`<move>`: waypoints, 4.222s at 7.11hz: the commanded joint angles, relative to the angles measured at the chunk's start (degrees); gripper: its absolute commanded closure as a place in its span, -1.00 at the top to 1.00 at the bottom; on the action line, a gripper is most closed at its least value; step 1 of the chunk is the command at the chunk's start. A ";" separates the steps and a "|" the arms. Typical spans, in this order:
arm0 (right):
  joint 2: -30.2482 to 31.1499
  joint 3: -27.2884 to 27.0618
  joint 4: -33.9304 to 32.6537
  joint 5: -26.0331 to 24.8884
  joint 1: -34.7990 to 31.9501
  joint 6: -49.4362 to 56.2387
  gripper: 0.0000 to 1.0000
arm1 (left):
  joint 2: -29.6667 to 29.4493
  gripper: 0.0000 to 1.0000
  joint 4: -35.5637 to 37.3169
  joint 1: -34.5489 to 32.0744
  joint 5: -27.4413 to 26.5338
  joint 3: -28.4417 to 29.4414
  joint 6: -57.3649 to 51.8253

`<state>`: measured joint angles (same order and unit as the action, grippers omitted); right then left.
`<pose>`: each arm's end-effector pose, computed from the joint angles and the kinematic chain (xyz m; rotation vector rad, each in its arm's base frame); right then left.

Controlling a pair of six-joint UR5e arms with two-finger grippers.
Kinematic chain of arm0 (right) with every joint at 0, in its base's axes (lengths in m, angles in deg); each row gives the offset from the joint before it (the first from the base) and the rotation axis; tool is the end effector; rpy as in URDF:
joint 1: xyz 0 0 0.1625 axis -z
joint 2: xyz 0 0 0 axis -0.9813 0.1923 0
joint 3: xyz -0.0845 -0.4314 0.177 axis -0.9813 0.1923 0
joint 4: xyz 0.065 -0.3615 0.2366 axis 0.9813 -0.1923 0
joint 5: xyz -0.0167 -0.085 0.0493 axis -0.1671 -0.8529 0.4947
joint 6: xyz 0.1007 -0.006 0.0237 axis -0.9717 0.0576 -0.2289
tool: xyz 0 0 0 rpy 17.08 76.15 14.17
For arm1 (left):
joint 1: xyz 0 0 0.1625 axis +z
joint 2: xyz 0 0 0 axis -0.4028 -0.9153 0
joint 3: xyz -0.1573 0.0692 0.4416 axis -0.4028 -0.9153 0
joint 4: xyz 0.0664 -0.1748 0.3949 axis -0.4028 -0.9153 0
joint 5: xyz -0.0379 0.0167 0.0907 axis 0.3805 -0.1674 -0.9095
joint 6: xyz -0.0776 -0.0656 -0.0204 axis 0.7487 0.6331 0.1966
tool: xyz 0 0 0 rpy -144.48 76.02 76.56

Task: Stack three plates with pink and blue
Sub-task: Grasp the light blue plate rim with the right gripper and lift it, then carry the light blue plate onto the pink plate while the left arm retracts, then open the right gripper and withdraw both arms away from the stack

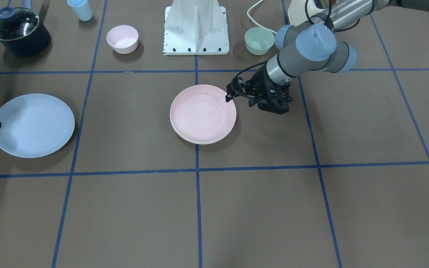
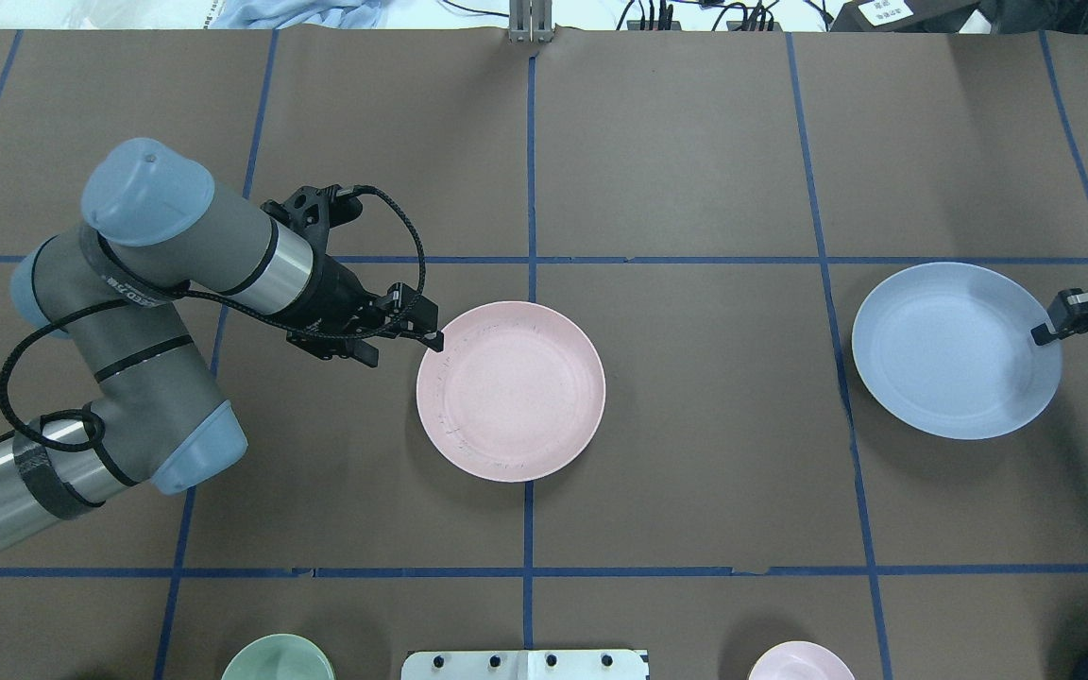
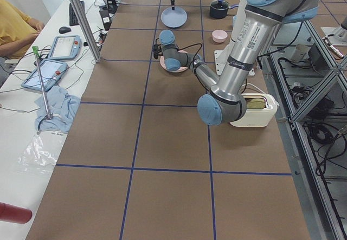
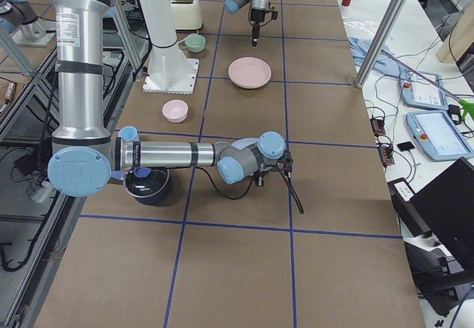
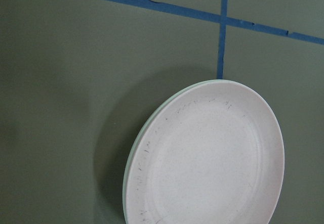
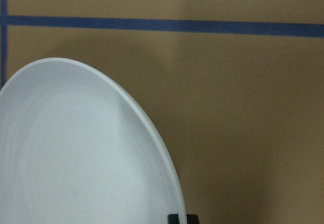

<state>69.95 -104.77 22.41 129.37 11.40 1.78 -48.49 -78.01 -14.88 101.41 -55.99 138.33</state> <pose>-0.1525 -0.4960 0.6420 -0.0411 -1.0315 -0.0641 0.4875 -0.4756 0.2957 -0.0687 1.2755 0.0025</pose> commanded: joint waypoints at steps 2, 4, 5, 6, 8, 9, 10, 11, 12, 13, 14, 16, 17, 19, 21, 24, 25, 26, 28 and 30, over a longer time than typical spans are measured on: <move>-4.05 -12.69 3.76 0.65 7.60 -33.23 -1.00 | 1.29 0.83 -0.26 -0.22 0.09 -0.34 -0.71; -15.97 -12.99 7.47 -13.15 22.59 -57.76 -1.00 | 2.52 0.82 -0.62 -3.27 0.78 -0.61 -4.11; -20.21 -12.99 7.13 -21.60 30.17 -63.71 -1.00 | 4.09 0.81 -0.44 -5.64 0.97 -1.22 -8.40; -21.82 -12.81 6.78 -26.65 35.38 -65.77 -1.00 | 5.76 0.81 -0.09 -8.62 1.05 -1.23 -13.06; -22.80 -12.02 5.82 -31.17 40.52 -66.23 -1.00 | 7.01 0.81 0.00 -10.24 1.05 -1.31 -16.53; -24.37 -11.06 4.59 -31.61 40.96 -66.40 -1.00 | 6.92 0.81 0.00 -10.24 1.05 -1.49 -16.44; -25.69 -10.01 4.23 -31.97 40.97 -66.49 -1.00 | 7.10 0.81 0.00 -10.15 0.97 -1.75 -16.27; -27.53 -8.26 4.23 -32.06 40.97 -67.10 -1.00 | 7.18 0.82 0.00 -10.15 0.97 -2.01 -16.01; -27.55 -8.07 4.23 -32.14 40.88 -67.80 -1.00 | 7.27 0.82 0.00 -10.15 0.88 -2.10 -15.83; -27.55 -7.98 4.23 -32.84 40.79 -67.81 -1.00 | 7.27 0.82 0.00 -10.15 0.88 -2.11 -15.83; -27.29 -7.98 4.14 -33.02 40.62 -67.81 -1.00 | 7.27 0.82 0.00 -10.15 0.88 -2.11 -15.83; -27.28 -7.89 3.53 -32.94 40.09 -67.72 -1.00 | 7.27 0.82 0.00 -10.15 0.88 -2.11 -15.74; -27.37 -7.89 2.31 -33.02 40.09 -67.72 -1.00 | 7.27 0.83 0.00 -10.06 0.88 -2.11 -15.74; -27.28 -8.06 2.21 -34.33 40.09 -67.11 1.00 | 7.27 0.83 0.00 -10.15 0.79 -2.11 -15.57; -25.19 -9.81 2.03 -32.69 36.43 -66.93 1.00 | 8.49 0.84 -0.26 -10.15 0.62 -2.19 -16.26; -12.57 -12.89 0.98 -26.27 25.97 -55.59 1.00 | 18.66 0.84 -0.44 -13.99 0.35 -7.19 -30.43; -6.69 -13.94 0.98 -25.56 22.63 -46.37 1.00 | 22.27 0.84 -0.44 -17.41 0.44 -7.55 -37.90; -0.97 -14.48 1.06 -23.90 18.16 -35.84 1.00 | 25.61 0.96 -0.35 -21.36 0.70 -7.64 -45.98; 6.26 -12.65 0.28 -16.28 5.53 -13.43 1.00 | 31.86 0.98 0.09 -29.01 0.70 -6.51 -64.51; 6.38 -5.99 -2.70 -9.67 -6.44 3.65 1.00 | 32.15 0.98 4.63 -38.84 0.70 -2.83 -77.30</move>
<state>75.74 -114.69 21.22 115.83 12.52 -5.90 -16.85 -76.05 -47.74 102.14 -60.92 69.41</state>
